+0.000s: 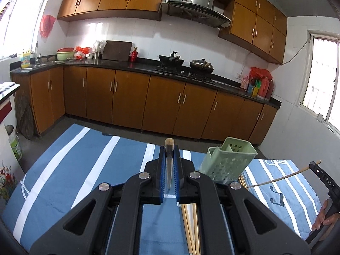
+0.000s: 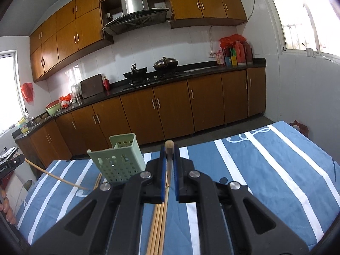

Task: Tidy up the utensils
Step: 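Lift both held chopsticks upright and carry them over the green holder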

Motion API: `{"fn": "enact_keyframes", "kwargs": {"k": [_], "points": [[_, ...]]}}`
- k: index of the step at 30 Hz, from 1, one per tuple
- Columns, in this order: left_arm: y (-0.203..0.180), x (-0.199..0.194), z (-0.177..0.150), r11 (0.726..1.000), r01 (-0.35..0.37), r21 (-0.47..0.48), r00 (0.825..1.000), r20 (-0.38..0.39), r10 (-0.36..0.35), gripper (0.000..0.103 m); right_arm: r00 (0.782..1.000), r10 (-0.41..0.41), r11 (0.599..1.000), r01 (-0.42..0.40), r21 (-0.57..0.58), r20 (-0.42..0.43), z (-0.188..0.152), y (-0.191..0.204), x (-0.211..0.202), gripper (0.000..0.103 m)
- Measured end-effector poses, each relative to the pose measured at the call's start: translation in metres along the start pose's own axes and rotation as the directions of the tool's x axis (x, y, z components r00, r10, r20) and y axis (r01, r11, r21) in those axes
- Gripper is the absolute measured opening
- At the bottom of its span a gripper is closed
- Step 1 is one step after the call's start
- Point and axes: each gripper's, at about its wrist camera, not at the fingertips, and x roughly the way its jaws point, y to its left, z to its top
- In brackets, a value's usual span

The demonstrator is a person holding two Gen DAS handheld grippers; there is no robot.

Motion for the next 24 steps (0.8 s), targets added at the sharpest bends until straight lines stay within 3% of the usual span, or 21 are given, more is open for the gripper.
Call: {"fn": "enact_keyframes", "kwargs": {"k": [7, 13, 19, 24], "points": [[-0.004, 0.003, 0.015, 0.999, -0.021, 0.031, 1.0, 0.012, 0.02, 0.007, 1.0, -0.011, 0.999, 0.011, -0.032, 0.018, 0.016, 0.008, 0.004, 0.007], [-0.015, -0.008, 0.051, 0.999, -0.009, 0.051, 0.997, 0.079, 0.005, 0.007, 0.995, 0.007, 0.999, -0.003, -0.037, 0.098, 0.064, 0.013, -0.008, 0.007], [-0.042, -0.023, 0.097, 0.997, 0.062, 0.052, 0.983, 0.172, -0.07, 0.007, 0.976, 0.118, 0.993, -0.117, -0.017, 0.185, 0.121, 0.026, -0.032, 0.007], [-0.064, -0.024, 0.117, 0.991, 0.13, 0.022, 0.962, 0.24, -0.132, 0.007, 0.97, 0.189, 0.981, -0.181, -0.069, 0.154, 0.137, 0.049, -0.029, 0.007]]}}
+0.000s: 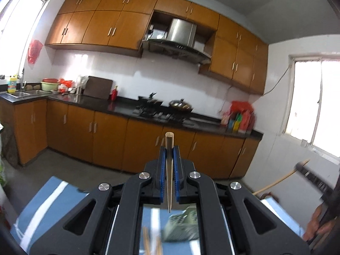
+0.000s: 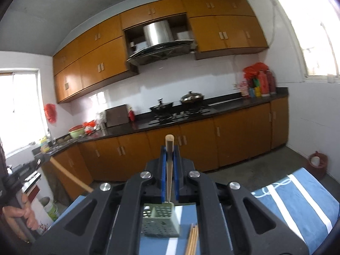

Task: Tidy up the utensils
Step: 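Lift both held chopsticks upright and carry them over the green holder, then open both grippers to drop the chopsticks into the green holder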

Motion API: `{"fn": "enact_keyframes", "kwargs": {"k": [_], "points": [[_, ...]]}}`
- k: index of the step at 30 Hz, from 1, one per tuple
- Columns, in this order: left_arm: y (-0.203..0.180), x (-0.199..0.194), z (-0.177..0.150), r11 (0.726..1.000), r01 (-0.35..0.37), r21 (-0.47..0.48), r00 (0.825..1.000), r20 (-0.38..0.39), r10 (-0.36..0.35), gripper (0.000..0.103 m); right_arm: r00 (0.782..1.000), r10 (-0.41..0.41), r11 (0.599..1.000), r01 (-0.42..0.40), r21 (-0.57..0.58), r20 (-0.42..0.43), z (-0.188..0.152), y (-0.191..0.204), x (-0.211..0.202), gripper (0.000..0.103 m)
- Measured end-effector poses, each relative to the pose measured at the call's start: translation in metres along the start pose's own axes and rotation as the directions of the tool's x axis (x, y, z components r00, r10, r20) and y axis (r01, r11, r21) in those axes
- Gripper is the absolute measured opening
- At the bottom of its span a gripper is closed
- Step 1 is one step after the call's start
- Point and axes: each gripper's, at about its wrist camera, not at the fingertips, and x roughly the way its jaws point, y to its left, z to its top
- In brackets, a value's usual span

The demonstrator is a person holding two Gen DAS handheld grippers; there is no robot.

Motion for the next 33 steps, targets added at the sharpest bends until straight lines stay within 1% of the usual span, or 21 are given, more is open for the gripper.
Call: {"fn": "enact_keyframes", "kwargs": {"k": [2, 6, 9, 12, 14, 18, 21, 22, 23, 25, 27, 28, 29, 33], "points": [[-0.01, 0.008, -0.003, 1.0, 0.016, -0.002, 1.0, 0.001, -0.016, 0.007, 0.999, 0.005, 1.0, -0.006, -0.028, -0.032, -0.004, 0.007, 0.012, 0.007], [-0.024, 0.032, -0.023, 0.999, 0.04, 0.01, 0.998, -0.042, -0.04, 0.007, 0.994, 0.021, 0.999, -0.023, -0.026, -0.103, -0.015, 0.01, 0.035, 0.007], [-0.029, 0.047, -0.038, 0.999, 0.035, 0.029, 0.997, -0.068, -0.033, 0.007, 0.989, 0.016, 1.0, -0.018, -0.013, -0.15, -0.028, 0.006, 0.055, 0.007], [-0.03, 0.063, -0.055, 0.999, 0.031, 0.027, 0.993, -0.118, -0.028, 0.007, 0.983, 0.005, 1.0, -0.006, -0.004, -0.183, -0.04, 0.002, 0.072, 0.007], [-0.029, 0.071, -0.06, 0.999, 0.028, 0.026, 0.99, -0.139, -0.024, 0.007, 0.979, 0.001, 1.0, 0.001, 0.007, -0.205, -0.048, 0.0, 0.082, 0.007], [-0.028, 0.082, -0.072, 0.999, 0.019, 0.037, 0.983, -0.183, -0.012, 0.007, 0.974, 0.001, 1.0, 0.004, 0.025, -0.226, -0.057, -0.003, 0.09, 0.008], [-0.025, 0.085, -0.074, 1.0, 0.014, 0.028, 0.98, -0.201, -0.008, 0.007, 0.973, 0.005, 0.999, 0.005, 0.043, -0.229, -0.059, -0.004, 0.091, 0.016], [-0.025, 0.084, -0.074, 1.0, 0.012, 0.025, 0.98, -0.2, -0.007, 0.008, 0.974, 0.004, 0.999, 0.006, 0.045, -0.225, -0.059, -0.004, 0.09, 0.024], [-0.023, 0.084, -0.075, 1.0, 0.012, 0.025, 0.98, -0.201, -0.007, 0.009, 0.975, 0.003, 0.999, 0.007, 0.044, -0.221, -0.059, -0.005, 0.089, 0.027], [-0.022, 0.081, -0.073, 1.0, 0.011, 0.024, 0.98, -0.198, -0.006, 0.01, 0.977, 0.0, 0.999, 0.008, 0.039, -0.215, -0.059, -0.004, 0.086, 0.028], [-0.023, 0.081, -0.072, 1.0, 0.01, 0.022, 0.981, -0.192, -0.005, 0.018, 0.978, -0.003, 0.999, 0.012, 0.043, -0.207, -0.058, -0.006, 0.082, 0.029], [-0.023, 0.079, -0.071, 1.0, 0.006, 0.021, 0.983, -0.185, -0.002, 0.03, 0.979, -0.003, 0.999, 0.013, 0.048, -0.202, -0.057, -0.007, 0.08, 0.03], [-0.022, 0.076, -0.07, 1.0, 0.003, 0.018, 0.984, -0.177, 0.0, 0.037, 0.981, -0.007, 0.998, 0.018, 0.053, -0.194, -0.056, -0.009, 0.075, 0.031], [-0.018, 0.062, -0.064, 1.0, -0.003, 0.004, 0.989, -0.15, 0.004, 0.039, 0.986, -0.031, 0.997, 0.042, 0.058, -0.167, -0.054, -0.018, 0.056, 0.035]]}}
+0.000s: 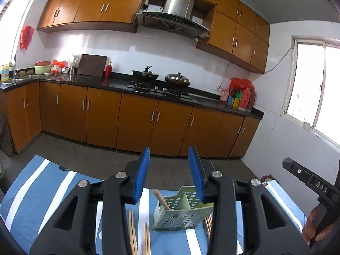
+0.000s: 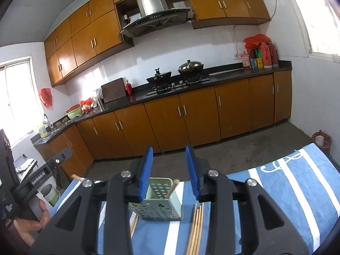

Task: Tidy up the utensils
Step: 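Open both grippers to drop the chopsticks into the green holder, then lower both tools back toward the remaining chopsticks on the cloth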

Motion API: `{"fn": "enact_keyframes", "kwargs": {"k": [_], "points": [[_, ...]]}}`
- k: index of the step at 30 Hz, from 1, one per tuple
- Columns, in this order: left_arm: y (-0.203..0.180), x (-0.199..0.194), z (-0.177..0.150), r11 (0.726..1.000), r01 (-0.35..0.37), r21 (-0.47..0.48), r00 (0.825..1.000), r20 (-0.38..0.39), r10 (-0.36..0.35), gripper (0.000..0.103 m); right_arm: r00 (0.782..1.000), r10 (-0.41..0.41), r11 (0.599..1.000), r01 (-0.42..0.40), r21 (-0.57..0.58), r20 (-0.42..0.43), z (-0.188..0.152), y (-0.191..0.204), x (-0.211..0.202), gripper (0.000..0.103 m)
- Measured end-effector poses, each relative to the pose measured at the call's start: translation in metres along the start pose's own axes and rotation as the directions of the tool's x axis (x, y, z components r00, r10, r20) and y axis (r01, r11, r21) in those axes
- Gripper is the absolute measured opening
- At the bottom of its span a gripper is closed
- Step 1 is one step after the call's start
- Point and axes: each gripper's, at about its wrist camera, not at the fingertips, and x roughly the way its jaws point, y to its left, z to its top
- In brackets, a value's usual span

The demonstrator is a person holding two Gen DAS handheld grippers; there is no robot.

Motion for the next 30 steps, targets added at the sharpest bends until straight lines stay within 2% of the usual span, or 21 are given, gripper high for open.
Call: {"fn": "enact_keyframes", "kwargs": {"k": [5, 7, 10, 13, 14, 17, 20, 25, 30], "points": [[0.014, -0.023, -0.005, 1.0, -0.022, -0.009, 1.0, 0.007, 0.022, 0.041, 0.999, -0.044, 0.999, 0.044, 0.024, -0.008, -0.019, -0.021, -0.026, 0.04], [0.022, -0.032, -0.014, 0.999, -0.038, -0.005, 0.999, -0.004, 0.038, 0.044, 0.997, -0.067, 0.997, 0.068, 0.031, -0.033, -0.034, -0.029, -0.03, 0.041], [0.036, -0.039, -0.04, 0.996, -0.086, 0.017, 0.995, -0.054, 0.087, 0.047, 0.988, -0.103, 0.994, 0.107, 0.031, -0.114, -0.069, -0.043, -0.024, 0.041], [0.053, -0.036, -0.071, 0.991, -0.128, 0.026, 0.983, -0.131, 0.13, 0.047, 0.966, -0.116, 0.991, 0.129, 0.042, -0.23, -0.113, -0.053, -0.007, 0.041], [0.06, -0.034, -0.083, 0.99, -0.138, 0.027, 0.977, -0.16, 0.141, 0.047, 0.951, -0.114, 0.99, 0.134, 0.051, -0.289, -0.133, -0.057, 0.003, 0.037], [0.078, -0.03, -0.116, 0.986, -0.168, 0.019, 0.955, -0.244, 0.168, 0.047, 0.917, -0.086, 0.991, 0.118, 0.059, -0.39, -0.17, -0.054, 0.021, 0.022], [0.09, -0.026, -0.144, 0.982, -0.187, 0.007, 0.932, -0.315, 0.18, 0.047, 0.884, -0.059, 0.993, 0.101, 0.067, -0.464, -0.204, -0.044, 0.034, 0.017], [0.096, -0.025, -0.169, 0.98, -0.2, 0.007, 0.91, -0.37, 0.188, 0.047, 0.855, -0.06, 0.995, 0.093, 0.038, -0.516, -0.227, -0.034, 0.047, 0.014], [0.095, -0.025, -0.179, 0.981, -0.193, 0.009, 0.903, -0.391, 0.181, 0.047, 0.836, -0.065, 0.995, 0.096, 0.028, -0.544, -0.232, -0.033, 0.057, 0.013]]}}
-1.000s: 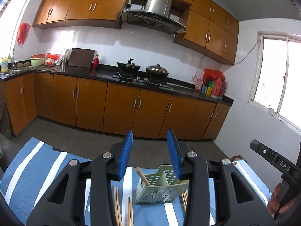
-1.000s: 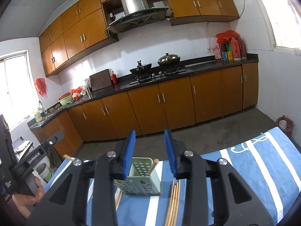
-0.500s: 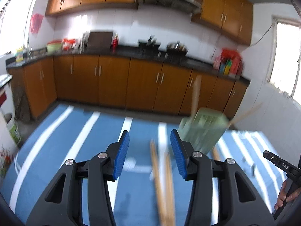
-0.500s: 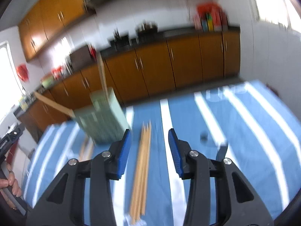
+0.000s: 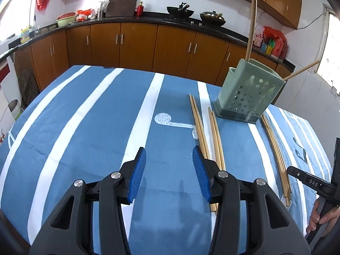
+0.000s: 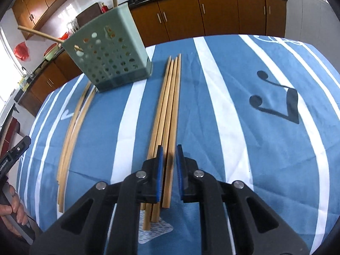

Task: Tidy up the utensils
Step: 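Lower both tools back toward the remaining chopsticks on the cloth, then close the right gripper on a chopstick while the left gripper grasps another chopstick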

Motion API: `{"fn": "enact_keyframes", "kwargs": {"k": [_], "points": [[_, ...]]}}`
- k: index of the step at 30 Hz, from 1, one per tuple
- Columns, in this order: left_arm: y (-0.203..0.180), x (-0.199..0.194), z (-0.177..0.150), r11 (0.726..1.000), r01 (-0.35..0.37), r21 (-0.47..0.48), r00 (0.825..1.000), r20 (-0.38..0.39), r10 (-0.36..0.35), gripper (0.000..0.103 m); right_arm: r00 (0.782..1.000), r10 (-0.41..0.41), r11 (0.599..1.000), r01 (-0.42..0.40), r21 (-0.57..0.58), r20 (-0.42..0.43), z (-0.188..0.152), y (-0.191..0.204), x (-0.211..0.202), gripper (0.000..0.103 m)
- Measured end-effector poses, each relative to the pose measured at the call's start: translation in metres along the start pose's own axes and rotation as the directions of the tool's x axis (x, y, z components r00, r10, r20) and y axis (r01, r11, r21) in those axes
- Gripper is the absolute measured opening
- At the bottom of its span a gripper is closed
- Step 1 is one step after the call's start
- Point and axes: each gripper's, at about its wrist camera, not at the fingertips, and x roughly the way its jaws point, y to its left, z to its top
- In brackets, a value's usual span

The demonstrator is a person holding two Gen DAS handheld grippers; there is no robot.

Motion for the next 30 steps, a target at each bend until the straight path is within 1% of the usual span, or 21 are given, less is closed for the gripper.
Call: {"fn": "enact_keyframes", "kwargs": {"k": [5, 6, 9, 11, 14, 15, 17, 18, 20, 21, 23, 25, 27, 30], "points": [[-0.007, 0.003, -0.004, 1.0, 0.014, 0.015, 1.0, -0.014, -0.014, 0.047, 0.999, -0.053, 0.999, 0.053, -0.009, 0.008, 0.001, -0.004, 0.002, 0.011], [-0.008, 0.005, -0.004, 1.0, 0.015, 0.017, 1.0, -0.017, -0.015, 0.047, 0.997, -0.07, 0.997, 0.07, -0.007, 0.011, 0.001, -0.006, 0.003, 0.009], [-0.011, 0.008, -0.006, 1.0, 0.023, 0.022, 0.999, -0.029, -0.022, 0.046, 0.997, -0.071, 0.997, 0.071, 0.0, 0.013, 0.002, -0.009, 0.002, 0.008], [-0.013, 0.011, -0.007, 0.999, 0.036, 0.021, 0.999, -0.042, -0.035, 0.046, 0.997, -0.072, 0.997, 0.072, -0.011, 0.017, 0.002, -0.007, 0.002, 0.011], [-0.018, 0.016, -0.01, 0.998, 0.063, 0.023, 0.996, -0.067, -0.061, 0.046, 0.996, -0.086, 0.996, 0.087, -0.028, 0.026, 0.002, -0.006, 0.003, 0.01], [-0.02, 0.017, -0.011, 0.997, 0.069, 0.025, 0.995, -0.074, -0.067, 0.046, 0.995, -0.098, 0.994, 0.099, -0.033, 0.028, 0.002, -0.006, 0.003, 0.008], [-0.024, 0.022, -0.013, 0.995, 0.092, 0.033, 0.991, -0.096, -0.088, 0.046, 0.989, -0.144, 0.99, 0.144, -0.008, 0.041, 0.004, -0.011, 0.003, 0.008], [-0.027, 0.025, -0.015, 0.994, 0.1, 0.038, 0.99, -0.107, -0.096, 0.045, 0.986, -0.157, 0.987, 0.156, 0.024, 0.046, 0.005, -0.017, 0.002, 0.008], [-0.032, 0.03, -0.017, 0.993, 0.112, 0.048, 0.987, -0.125, -0.105, 0.039, 0.987, -0.157, 0.986, 0.153, 0.065, 0.046, 0.007, -0.026, 0.001, 0.008], [-0.034, 0.034, -0.019, 0.992, 0.116, 0.056, 0.984, -0.139, -0.107, 0.037, 0.988, -0.149, 0.987, 0.146, 0.069, 0.045, 0.007, -0.028, 0.0, 0.008], [-0.037, 0.04, -0.021, 0.991, 0.119, 0.064, 0.981, -0.16, -0.107, 0.029, 0.987, -0.154, 0.987, 0.152, 0.051, 0.046, 0.007, -0.027, 0.0, 0.008], [-0.041, 0.046, -0.023, 0.99, 0.116, 0.074, 0.978, -0.184, -0.101, 0.025, 0.986, -0.16, 0.987, 0.159, 0.038, 0.049, 0.006, -0.026, 0.0, 0.008], [-0.043, 0.051, -0.025, 0.991, 0.107, 0.085, 0.976, -0.198, -0.088, 0.024, 0.985, -0.162, 0.986, 0.161, 0.034, 0.052, 0.005, -0.026, 0.0, 0.008], [-0.045, 0.051, -0.024, 0.992, 0.077, 0.103, 0.981, -0.185, -0.057, 0.023, 0.986, -0.161, 0.987, 0.16, 0.028, 0.053, 0.006, -0.025, 0.001, 0.008]]}}
